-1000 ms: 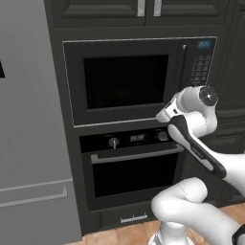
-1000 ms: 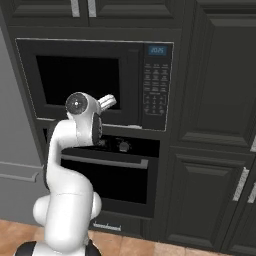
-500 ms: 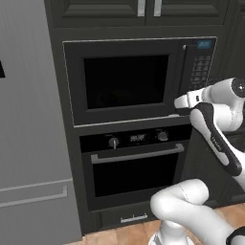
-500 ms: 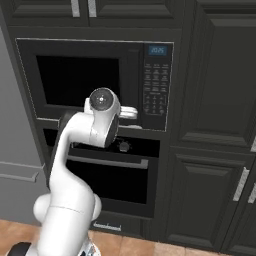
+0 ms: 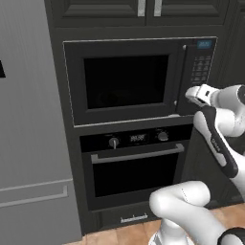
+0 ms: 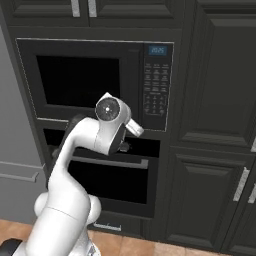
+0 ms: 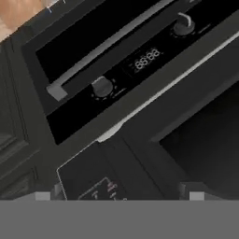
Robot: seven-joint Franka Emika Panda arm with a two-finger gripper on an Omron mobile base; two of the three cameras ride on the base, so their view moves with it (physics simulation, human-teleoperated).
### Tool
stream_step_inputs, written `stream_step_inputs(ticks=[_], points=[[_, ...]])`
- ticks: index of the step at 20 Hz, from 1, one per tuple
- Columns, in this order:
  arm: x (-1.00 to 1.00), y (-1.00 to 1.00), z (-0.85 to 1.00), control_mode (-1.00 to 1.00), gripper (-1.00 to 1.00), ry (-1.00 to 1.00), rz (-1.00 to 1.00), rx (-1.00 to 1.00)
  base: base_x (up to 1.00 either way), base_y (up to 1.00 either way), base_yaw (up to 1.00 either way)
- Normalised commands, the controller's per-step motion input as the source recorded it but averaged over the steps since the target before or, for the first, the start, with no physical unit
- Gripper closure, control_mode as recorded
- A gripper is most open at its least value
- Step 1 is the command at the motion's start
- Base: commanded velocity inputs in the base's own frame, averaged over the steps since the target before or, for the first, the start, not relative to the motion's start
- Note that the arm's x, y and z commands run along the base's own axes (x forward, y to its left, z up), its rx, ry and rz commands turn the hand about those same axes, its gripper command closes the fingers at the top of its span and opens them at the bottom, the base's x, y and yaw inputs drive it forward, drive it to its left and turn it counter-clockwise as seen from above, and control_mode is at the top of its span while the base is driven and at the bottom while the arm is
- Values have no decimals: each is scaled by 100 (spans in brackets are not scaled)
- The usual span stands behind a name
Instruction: Pick the potato from the sink and place it in the bowl. Then pick the bowl and place it in the microwave. Then close the microwave door and press the start button.
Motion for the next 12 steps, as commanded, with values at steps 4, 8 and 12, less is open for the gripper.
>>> stream_step_inputs(ticks=[4,8,12], points=[[-1,-69,0,-100,-100,2,-33,68,0,0,0],[0,-83,-2,-100,-100,0,-13,64,0,0,0],[25,-32,-16,-100,-100,-5,-7,45,0,0,0]])
